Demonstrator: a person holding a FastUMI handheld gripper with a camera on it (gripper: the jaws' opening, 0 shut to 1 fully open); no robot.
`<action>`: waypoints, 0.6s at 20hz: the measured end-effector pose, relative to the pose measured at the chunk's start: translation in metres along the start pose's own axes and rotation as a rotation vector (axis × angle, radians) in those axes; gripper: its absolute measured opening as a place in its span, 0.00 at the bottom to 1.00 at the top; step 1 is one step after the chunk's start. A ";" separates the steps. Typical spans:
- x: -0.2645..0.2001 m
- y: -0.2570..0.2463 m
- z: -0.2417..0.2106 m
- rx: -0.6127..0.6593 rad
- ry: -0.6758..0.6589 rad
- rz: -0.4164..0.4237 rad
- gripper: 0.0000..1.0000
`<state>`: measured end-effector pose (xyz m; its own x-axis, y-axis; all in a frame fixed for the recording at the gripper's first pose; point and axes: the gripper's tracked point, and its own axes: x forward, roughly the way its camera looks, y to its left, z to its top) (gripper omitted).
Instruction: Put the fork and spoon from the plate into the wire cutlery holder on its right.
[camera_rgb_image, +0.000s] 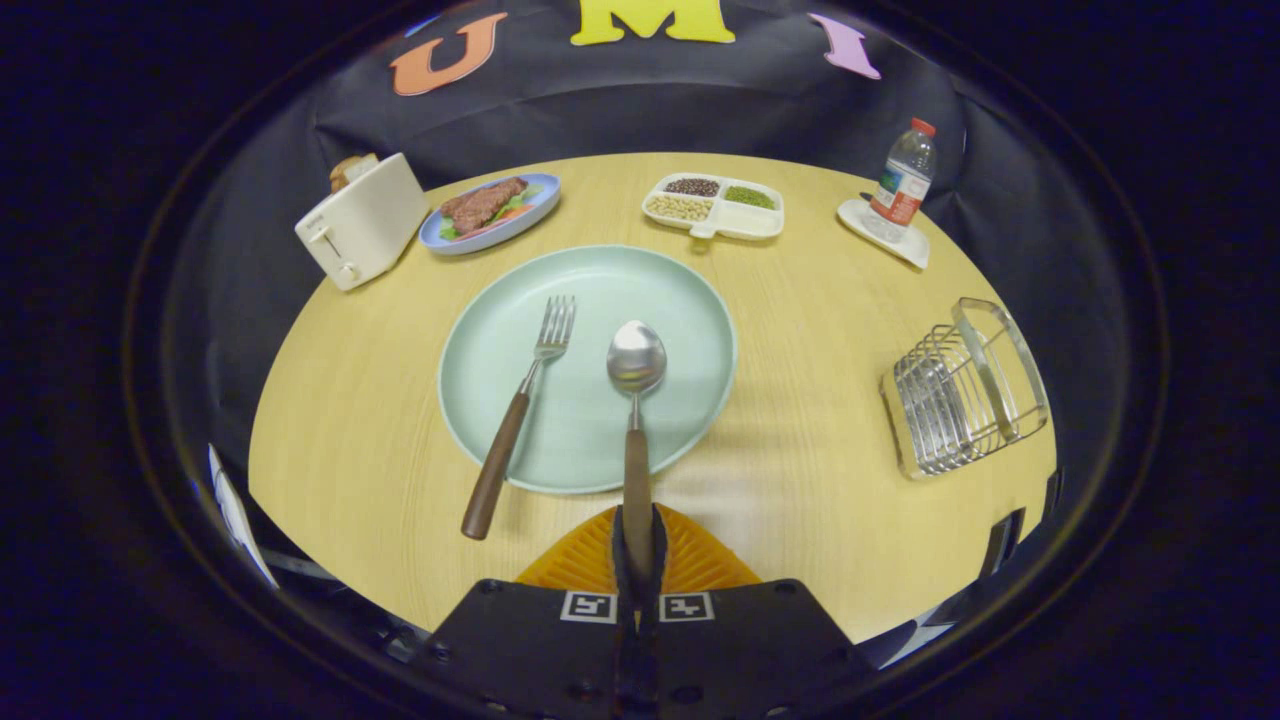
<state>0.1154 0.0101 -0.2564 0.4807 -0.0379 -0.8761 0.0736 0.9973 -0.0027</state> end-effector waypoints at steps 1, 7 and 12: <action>-0.007 -0.002 0.002 0.000 -0.008 0.002 0.01; -0.037 -0.018 0.006 0.018 -0.051 0.044 0.00; -0.069 -0.040 0.004 0.031 -0.092 0.085 0.01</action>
<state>0.0823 -0.0278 -0.1937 0.5641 0.0400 -0.8248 0.0557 0.9947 0.0863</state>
